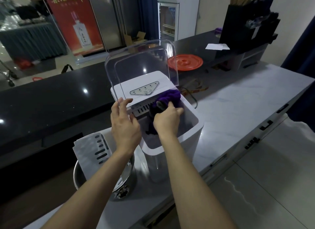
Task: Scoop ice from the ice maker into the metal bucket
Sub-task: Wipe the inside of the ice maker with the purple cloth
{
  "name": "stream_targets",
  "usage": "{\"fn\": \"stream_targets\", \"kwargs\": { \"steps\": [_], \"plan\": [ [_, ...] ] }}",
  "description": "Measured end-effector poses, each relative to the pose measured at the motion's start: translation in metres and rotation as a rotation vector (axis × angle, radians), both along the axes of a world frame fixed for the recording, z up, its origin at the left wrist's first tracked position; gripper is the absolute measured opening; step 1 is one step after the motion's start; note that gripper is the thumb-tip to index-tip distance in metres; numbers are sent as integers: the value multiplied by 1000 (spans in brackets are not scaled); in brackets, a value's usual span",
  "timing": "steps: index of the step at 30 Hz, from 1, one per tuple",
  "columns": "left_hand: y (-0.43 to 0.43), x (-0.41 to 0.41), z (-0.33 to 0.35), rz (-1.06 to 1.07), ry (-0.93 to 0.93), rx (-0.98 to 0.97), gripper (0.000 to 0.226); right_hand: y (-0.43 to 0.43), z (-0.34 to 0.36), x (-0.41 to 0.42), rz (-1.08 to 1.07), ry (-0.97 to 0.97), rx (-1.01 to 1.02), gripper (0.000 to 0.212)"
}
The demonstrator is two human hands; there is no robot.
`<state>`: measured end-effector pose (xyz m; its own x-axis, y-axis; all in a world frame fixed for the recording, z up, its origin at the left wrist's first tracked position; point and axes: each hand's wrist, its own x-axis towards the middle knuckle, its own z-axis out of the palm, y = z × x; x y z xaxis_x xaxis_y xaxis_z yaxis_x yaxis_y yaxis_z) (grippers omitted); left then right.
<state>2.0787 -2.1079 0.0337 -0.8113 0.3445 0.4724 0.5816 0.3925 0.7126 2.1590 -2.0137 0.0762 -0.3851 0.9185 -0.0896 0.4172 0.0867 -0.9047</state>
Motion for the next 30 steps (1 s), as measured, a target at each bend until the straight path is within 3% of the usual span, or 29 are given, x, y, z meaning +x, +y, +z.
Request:
{"fn": "stream_targets", "kwargs": {
  "steps": [4, 10, 17, 22, 26, 30],
  "plan": [
    [0, 1, 0, 0, -11, 6, 56, 0, 0, 11, 101, -10, -120, 47],
    [1, 1, 0, 6, -17, 4, 57, 12, 14, 3, -21, 78, 1, 64],
    [1, 1, 1, 18, -25, -5, 56, -21, -3, 11, 254, 1, -66, 58],
    [1, 2, 2, 17, -24, -13, 57, 14, 19, 18, -35, 40, 23, 62],
    [1, 2, 2, 29, -29, -5, 57, -11, 12, 5, 104, -56, 51, 68],
    [1, 0, 2, 20, -19, -14, 57, -12, -2, 14, 195, -58, -94, 55]
  ]
}}
